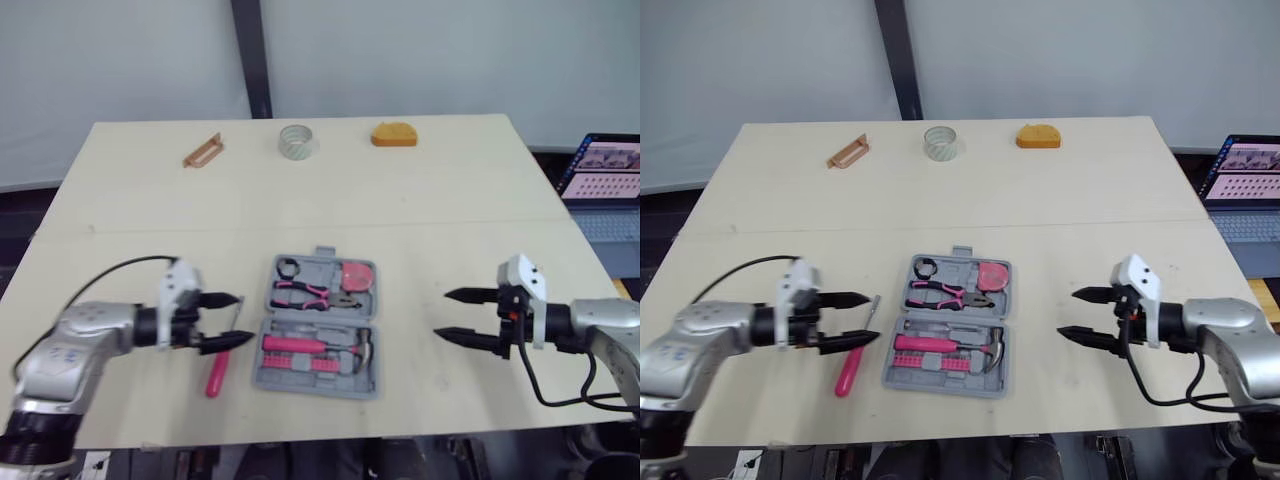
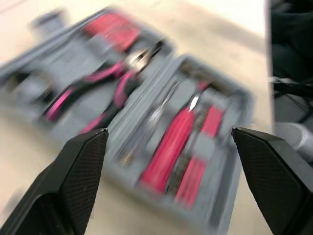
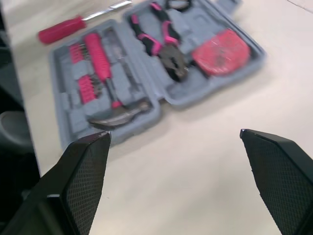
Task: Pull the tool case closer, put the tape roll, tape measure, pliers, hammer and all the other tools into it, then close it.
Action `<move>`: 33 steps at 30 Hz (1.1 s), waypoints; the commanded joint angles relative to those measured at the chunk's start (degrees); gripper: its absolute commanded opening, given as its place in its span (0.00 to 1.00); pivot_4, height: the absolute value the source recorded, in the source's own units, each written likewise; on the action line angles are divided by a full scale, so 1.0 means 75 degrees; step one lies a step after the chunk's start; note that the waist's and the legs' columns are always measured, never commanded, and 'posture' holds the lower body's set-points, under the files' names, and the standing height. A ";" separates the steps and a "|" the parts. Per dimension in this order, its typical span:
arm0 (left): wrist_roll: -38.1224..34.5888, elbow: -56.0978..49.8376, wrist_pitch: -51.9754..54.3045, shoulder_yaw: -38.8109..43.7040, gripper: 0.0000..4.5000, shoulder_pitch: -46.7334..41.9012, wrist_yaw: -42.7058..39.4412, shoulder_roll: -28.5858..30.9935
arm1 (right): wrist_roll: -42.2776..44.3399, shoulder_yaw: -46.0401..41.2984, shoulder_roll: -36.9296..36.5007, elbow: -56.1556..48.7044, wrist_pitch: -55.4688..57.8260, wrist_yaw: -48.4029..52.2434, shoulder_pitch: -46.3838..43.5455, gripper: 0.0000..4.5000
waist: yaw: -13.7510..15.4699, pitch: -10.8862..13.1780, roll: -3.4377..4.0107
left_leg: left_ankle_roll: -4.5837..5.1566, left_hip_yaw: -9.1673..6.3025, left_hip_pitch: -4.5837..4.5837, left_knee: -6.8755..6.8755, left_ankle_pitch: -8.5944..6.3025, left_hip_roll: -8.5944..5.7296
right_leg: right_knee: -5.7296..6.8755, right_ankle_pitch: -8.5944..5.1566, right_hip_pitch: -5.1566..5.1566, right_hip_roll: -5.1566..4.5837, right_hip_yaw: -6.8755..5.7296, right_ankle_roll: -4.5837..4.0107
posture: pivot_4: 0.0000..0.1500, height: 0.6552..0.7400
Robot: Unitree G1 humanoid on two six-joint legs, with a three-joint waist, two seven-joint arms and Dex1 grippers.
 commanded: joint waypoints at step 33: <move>-0.0034 0.1062 -0.1768 0.2917 0.99 0.2629 0.1830 -0.0553 | -0.0459 -0.1293 0.0401 0.1938 -0.1220 -0.0421 0.0215 1.00 | -0.0141 0.0018 0.0005 | -0.0030 0.0037 0.0018 -0.0008 -0.0020 0.0040 | 0.0002 -0.0001 -0.0013 0.0032 0.0020 -0.0006 | 1.00 1.00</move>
